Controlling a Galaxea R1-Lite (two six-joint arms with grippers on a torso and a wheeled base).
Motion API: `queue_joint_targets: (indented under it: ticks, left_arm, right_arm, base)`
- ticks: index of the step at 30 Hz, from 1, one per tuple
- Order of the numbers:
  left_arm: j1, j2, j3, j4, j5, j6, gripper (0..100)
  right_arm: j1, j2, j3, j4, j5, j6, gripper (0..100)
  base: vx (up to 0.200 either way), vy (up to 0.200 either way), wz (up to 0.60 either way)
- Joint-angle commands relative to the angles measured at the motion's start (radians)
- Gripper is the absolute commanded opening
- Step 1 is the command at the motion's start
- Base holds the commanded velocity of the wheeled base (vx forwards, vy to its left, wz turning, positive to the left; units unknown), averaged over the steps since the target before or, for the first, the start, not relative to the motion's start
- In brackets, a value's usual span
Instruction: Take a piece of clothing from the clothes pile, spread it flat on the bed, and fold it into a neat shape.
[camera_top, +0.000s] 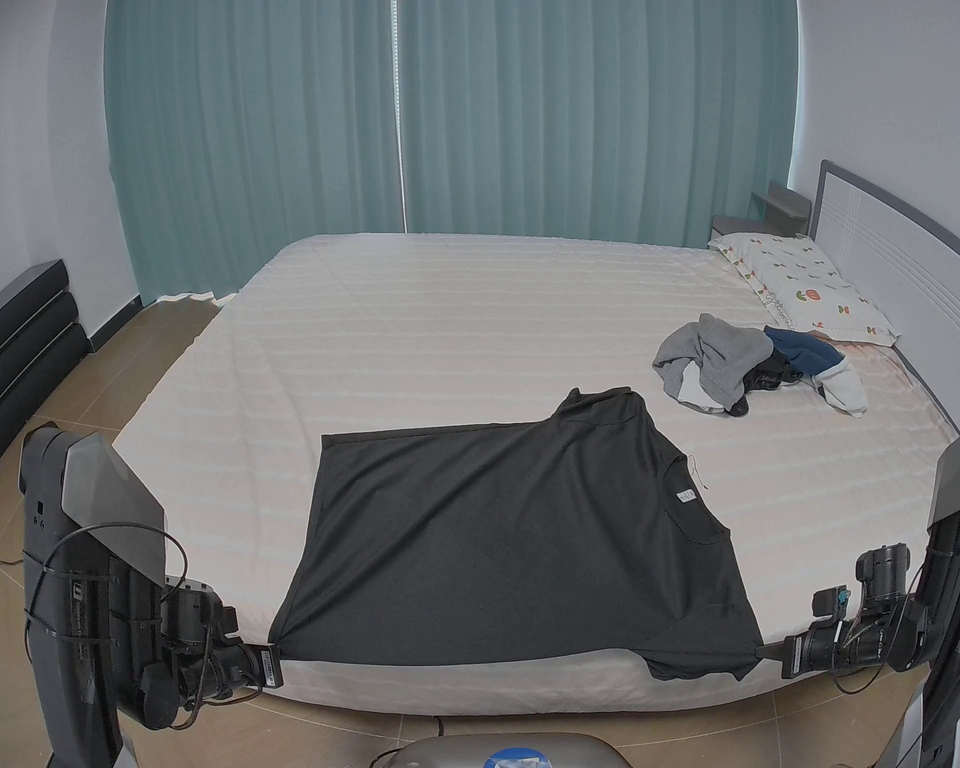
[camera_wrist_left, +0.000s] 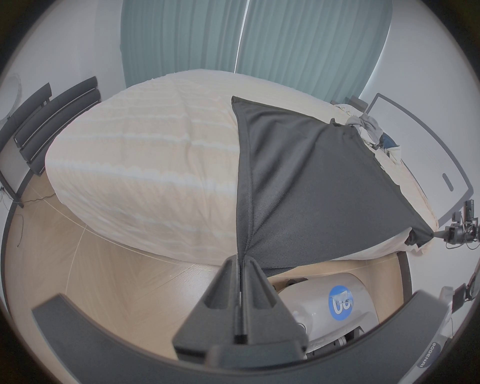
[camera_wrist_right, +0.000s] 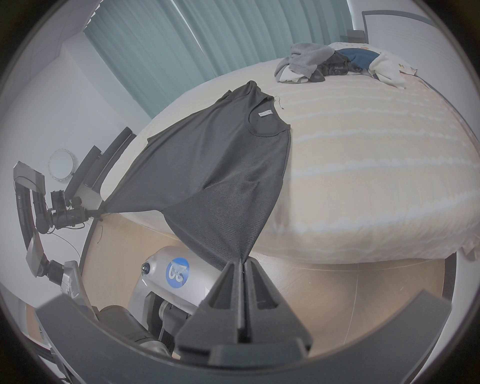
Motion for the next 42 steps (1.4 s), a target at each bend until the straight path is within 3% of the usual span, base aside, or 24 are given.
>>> queue_joint_targets:
  ticks: [1,8,22,30,35,37,41,42]
  left_arm:
    - [0.014,-0.048,0.02,-0.018,-0.001,0.0,0]
    - [0.028,-0.062,0.022,0.001,0.007,0.027,0]
    - [0.054,-0.205,0.022,0.294,0.007,0.146,0]
    - [0.054,-0.211,-0.016,0.226,-0.003,0.083,0]
    - [0.039,-0.212,-0.115,0.159,-0.001,-0.132,0]
    - [0.034,-0.215,-0.151,0.148,0.008,-0.181,0]
    - [0.036,-0.252,-0.228,0.148,0.017,-0.312,0]
    - [0.036,-0.252,-0.231,0.146,0.019,-0.316,0]
  right_arm:
    - [0.001,-0.003,0.018,0.026,0.0,-0.013,0]
    - [0.001,-0.018,0.018,0.098,-0.004,-0.059,0]
    - [0.007,-0.104,0.018,0.242,-0.023,-0.103,0]
    - [-0.001,-0.141,-0.005,0.188,-0.023,-0.086,0]
    - [0.011,-0.145,-0.091,0.167,-0.02,0.022,0]
    - [0.024,-0.15,-0.134,0.156,-0.02,0.095,0]
    - [0.05,-0.176,-0.212,0.081,-0.04,0.335,0]
    - [0.05,-0.178,-0.214,0.078,-0.04,0.341,0]
  base:
    - [0.0,0.0,0.0]
    - [0.0,0.0,0.0]
    - [0.0,0.0,0.0]
    - [0.0,0.0,0.0]
    - [0.0,0.0,0.0]
    - [0.0,0.0,0.0]
    - [0.0,0.0,0.0]
    - [0.0,0.0,0.0]
